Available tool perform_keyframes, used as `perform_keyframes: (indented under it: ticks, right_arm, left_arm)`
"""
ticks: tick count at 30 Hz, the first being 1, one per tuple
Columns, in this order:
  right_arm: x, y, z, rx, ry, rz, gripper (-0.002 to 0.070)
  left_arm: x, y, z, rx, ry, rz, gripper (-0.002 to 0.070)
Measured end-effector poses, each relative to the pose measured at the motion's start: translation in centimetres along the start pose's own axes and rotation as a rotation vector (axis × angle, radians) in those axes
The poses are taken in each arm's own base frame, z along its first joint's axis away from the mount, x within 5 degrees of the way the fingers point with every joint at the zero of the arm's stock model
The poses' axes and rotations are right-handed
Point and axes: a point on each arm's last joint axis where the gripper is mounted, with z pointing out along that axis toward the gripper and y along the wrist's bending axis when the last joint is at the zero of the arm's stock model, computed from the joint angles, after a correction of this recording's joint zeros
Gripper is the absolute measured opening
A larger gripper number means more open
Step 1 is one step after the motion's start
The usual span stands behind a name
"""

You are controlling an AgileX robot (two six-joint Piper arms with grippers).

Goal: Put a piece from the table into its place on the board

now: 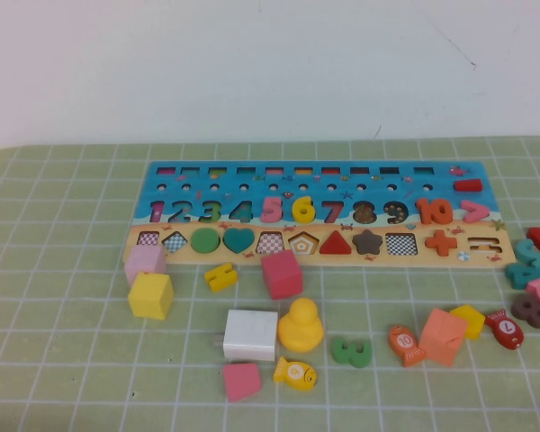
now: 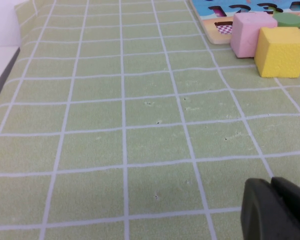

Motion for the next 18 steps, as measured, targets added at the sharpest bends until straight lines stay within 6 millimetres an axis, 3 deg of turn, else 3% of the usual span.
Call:
perform_keyframes:
  ticks: [18]
  right_arm:
    - [-0.03,0.12,0.00,-0.014,-0.003,0.028,-0.0001]
  left_arm:
    - [0.00,0.00,0.00,0.000,0.000,0.000,-0.0002]
